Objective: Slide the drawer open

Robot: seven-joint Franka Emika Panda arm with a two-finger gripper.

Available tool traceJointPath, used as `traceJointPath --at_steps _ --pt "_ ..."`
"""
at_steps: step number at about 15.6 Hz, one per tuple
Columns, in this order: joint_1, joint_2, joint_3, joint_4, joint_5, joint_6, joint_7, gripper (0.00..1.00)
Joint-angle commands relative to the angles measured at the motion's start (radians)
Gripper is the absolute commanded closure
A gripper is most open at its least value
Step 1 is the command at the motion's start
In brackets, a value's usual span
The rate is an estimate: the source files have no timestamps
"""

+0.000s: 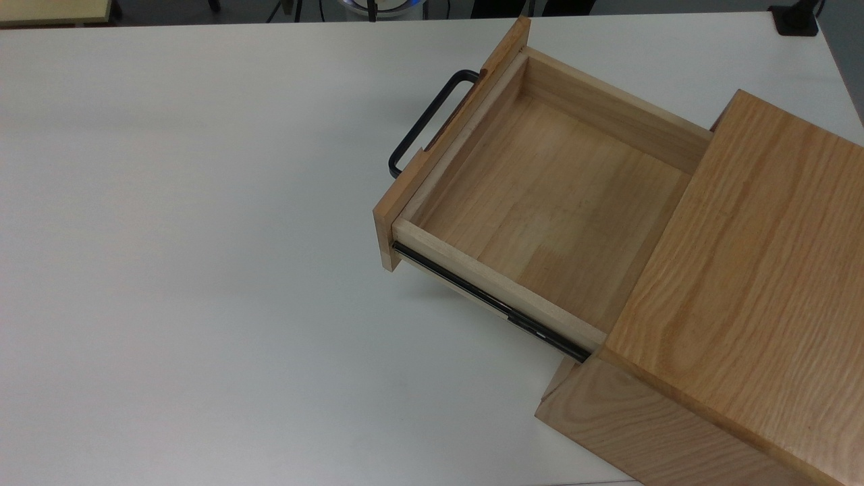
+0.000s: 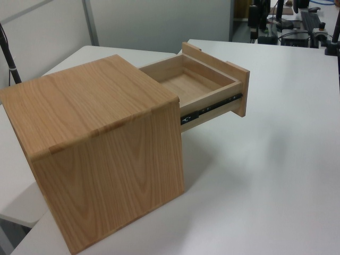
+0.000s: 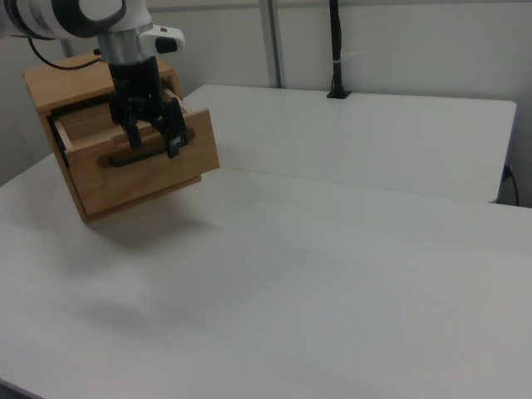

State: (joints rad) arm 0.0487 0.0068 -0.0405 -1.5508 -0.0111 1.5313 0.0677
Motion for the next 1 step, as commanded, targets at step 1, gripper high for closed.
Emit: traceJointPath --at_steps 1 --pt "-0.026 -0.008 0.034 -0.006 -0.020 0.010 0.026 0.00"
